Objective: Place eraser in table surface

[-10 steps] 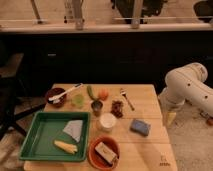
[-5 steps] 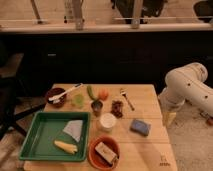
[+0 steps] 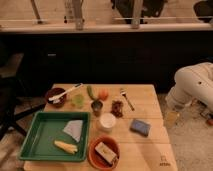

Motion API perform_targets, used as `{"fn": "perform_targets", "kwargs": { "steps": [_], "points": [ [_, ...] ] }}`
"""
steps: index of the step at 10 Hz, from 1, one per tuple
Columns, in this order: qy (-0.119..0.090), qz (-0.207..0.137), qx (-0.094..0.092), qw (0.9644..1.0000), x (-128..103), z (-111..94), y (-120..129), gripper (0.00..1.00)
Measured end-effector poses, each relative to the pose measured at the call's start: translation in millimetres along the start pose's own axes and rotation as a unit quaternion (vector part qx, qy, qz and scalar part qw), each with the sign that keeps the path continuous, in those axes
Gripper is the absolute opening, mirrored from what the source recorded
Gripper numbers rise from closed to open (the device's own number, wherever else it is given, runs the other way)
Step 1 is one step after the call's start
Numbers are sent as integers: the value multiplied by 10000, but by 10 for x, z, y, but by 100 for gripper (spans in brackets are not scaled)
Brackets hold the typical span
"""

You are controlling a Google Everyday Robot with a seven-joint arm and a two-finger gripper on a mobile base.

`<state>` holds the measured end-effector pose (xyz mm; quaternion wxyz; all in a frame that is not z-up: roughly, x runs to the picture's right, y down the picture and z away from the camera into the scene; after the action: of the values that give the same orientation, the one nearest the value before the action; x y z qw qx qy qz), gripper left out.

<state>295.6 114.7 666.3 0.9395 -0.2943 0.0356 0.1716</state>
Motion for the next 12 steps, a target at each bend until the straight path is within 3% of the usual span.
{"fn": "perform_targets", "kwargs": {
  "steps": [4,6,12],
  "points": [
    [-257,-55,-212,9994,-511,-80,465,80],
    [-348,-258,-337,9985,-746,-96,793,80],
    [-359,-292,-359,9983,-778,-95,841,80]
  ]
}}
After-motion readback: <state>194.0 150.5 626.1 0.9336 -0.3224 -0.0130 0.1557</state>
